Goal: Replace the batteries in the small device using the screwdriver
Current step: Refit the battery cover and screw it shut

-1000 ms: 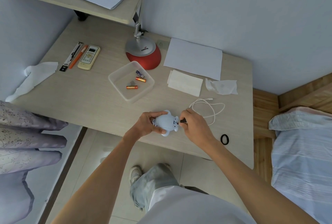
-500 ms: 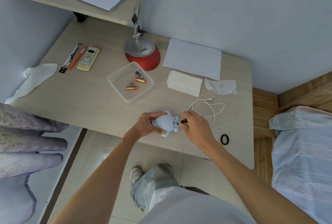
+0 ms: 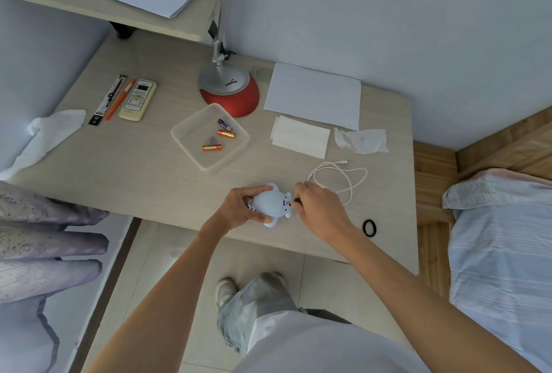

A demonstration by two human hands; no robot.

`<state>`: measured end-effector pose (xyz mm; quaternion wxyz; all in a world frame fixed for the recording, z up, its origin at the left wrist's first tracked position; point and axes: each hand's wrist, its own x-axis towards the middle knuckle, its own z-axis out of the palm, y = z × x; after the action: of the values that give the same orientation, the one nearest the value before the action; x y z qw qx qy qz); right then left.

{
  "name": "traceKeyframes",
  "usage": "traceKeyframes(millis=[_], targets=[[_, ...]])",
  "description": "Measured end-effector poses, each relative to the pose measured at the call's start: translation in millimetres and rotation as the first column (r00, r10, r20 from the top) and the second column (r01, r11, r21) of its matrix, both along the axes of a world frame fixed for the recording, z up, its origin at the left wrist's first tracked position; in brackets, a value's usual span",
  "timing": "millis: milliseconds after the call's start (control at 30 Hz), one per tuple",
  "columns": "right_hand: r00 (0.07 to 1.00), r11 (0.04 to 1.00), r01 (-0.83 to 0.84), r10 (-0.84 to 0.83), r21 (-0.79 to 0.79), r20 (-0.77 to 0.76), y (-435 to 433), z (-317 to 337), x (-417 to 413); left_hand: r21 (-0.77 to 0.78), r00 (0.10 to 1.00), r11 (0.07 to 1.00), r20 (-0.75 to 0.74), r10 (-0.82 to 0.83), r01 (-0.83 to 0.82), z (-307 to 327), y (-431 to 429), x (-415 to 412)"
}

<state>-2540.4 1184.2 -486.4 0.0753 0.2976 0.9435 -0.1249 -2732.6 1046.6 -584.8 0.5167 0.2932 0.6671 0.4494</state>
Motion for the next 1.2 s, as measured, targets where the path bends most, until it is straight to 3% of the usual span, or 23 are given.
traceKeyframes(millis=[133, 233, 333, 533, 767, 900, 1200], targets=[[0.998, 0.998, -0.061, 0.061, 0.004, -0.012, 2.3, 6.7, -2.9, -0.023, 1.000, 1.000, -0.003, 0.009, -0.009, 0.9, -0.3, 0.6], [0.996, 1.000, -0.014, 0.013, -0.005, -0.085, 7.9, 21.2, -0.1, -0.026, 1.000, 1.000, -0.001, 0.007, -0.007, 0.4, 0.1, 0.2], [0.956, 0.987, 0.158, -0.160, -0.029, -0.246, 22.0, 42.3, 13.4, -0.029, 1.000, 0.999, 0.018, 0.024, -0.024, -0.6, -0.2, -0.9], [0.723, 0.825, 0.513, -0.563, -0.235, -0.400, 77.7, 57.8, 65.9, -0.046, 1.000, 0.999, 0.025, 0.017, -0.016, -1.9, -0.2, -3.9], [0.487, 0.573, 0.788, -0.804, -0.226, -0.341, 130.4, 16.3, 115.5, -0.065, 0.999, 0.998, 0.045, 0.014, -0.011, -3.3, 0.5, -7.4], [0.416, 0.470, 0.851, -0.876, -0.235, -0.245, 140.8, -21.5, 127.0, -0.063, 0.999, 0.998, 0.053, 0.009, -0.006, -4.7, 1.0, -8.8], [0.494, 0.509, 0.820, -0.860, -0.261, -0.126, 158.3, -73.1, 138.9, -0.067, 0.996, 0.998, 0.088, 0.004, 0.002, -3.6, 0.8, -9.7]])
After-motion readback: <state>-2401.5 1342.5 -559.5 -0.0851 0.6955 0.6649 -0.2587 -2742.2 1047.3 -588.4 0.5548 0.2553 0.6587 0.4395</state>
